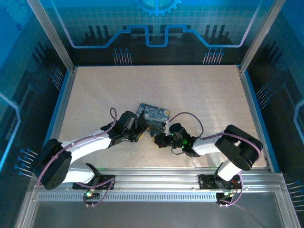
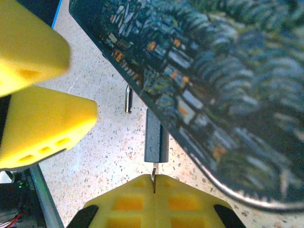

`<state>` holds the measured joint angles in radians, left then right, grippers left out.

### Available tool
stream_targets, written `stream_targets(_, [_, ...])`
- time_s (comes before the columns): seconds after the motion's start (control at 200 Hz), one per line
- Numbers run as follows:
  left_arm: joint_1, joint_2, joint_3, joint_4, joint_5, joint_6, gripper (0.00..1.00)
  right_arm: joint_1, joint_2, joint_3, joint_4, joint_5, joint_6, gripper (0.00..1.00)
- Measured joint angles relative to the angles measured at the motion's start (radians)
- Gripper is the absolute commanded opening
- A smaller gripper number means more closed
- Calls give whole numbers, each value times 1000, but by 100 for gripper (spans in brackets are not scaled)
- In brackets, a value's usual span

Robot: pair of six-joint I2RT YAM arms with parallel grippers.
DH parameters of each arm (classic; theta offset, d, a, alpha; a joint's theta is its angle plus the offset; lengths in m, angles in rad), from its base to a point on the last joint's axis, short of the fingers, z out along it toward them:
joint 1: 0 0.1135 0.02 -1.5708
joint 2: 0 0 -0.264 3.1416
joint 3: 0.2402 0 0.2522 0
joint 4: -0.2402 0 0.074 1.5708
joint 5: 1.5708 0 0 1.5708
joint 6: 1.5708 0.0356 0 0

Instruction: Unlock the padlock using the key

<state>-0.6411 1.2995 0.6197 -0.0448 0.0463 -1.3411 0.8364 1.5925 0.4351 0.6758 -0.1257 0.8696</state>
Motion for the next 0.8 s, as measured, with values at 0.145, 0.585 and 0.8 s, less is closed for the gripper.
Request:
stream_targets(0.145, [14, -33, 0, -18, -11, 50, 59, -28, 15, -31, 66, -43, 51, 0])
stream_targets(0.585, [51, -98, -21, -76, -36, 144, 64, -87, 37, -62, 155, -146, 137, 3])
stream_targets(0.8, [56, -98, -28, -79, -35, 163, 65, -90, 38, -62, 154, -156, 140, 9])
